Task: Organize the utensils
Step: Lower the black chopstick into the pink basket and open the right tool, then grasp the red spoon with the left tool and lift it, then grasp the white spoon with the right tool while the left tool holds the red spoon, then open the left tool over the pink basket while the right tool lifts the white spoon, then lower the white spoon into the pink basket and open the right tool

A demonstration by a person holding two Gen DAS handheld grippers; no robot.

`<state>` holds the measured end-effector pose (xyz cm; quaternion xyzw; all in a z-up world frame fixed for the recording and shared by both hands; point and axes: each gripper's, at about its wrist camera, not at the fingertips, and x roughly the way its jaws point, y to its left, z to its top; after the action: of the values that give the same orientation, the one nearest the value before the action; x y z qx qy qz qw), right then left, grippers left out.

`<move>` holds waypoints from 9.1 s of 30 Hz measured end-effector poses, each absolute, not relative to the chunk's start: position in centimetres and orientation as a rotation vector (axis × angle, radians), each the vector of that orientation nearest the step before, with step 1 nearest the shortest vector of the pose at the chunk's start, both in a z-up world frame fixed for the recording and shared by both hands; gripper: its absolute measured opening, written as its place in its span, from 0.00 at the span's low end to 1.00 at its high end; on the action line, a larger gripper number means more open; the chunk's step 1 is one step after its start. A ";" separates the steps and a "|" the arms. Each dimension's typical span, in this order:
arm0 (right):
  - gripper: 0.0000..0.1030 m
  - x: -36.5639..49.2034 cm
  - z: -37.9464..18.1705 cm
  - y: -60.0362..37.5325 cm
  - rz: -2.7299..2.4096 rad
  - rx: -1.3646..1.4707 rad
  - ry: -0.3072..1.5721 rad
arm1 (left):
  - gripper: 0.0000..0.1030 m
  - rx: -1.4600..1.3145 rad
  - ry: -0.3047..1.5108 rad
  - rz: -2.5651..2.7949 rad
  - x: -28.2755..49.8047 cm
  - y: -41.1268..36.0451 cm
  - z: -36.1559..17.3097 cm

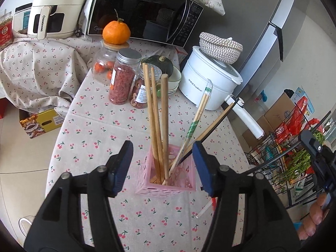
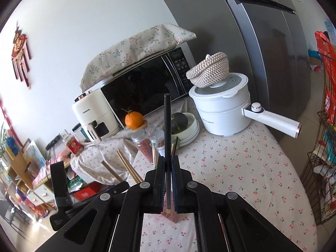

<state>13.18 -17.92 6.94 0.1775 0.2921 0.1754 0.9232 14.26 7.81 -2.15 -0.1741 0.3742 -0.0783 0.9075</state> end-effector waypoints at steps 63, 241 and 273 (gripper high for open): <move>1.00 11.0 0.5 -23.8 0.065 0.076 0.848 | 0.82 -0.109 0.964 -0.224 10.0 -1.0 -4.5; 0.35 18.3 -1.3 -15.5 0.338 1.004 0.391 | 0.49 -0.316 0.834 -0.121 8.3 12.5 -1.7; 0.52 15.4 -6.8 -10.7 0.256 0.857 0.344 | 0.49 -0.330 0.861 -0.155 8.3 13.3 -1.9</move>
<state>15.38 -10.74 -6.75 0.4123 0.1654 0.1233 0.8874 8.29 13.28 -1.91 -0.1590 0.4148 -0.0747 0.8928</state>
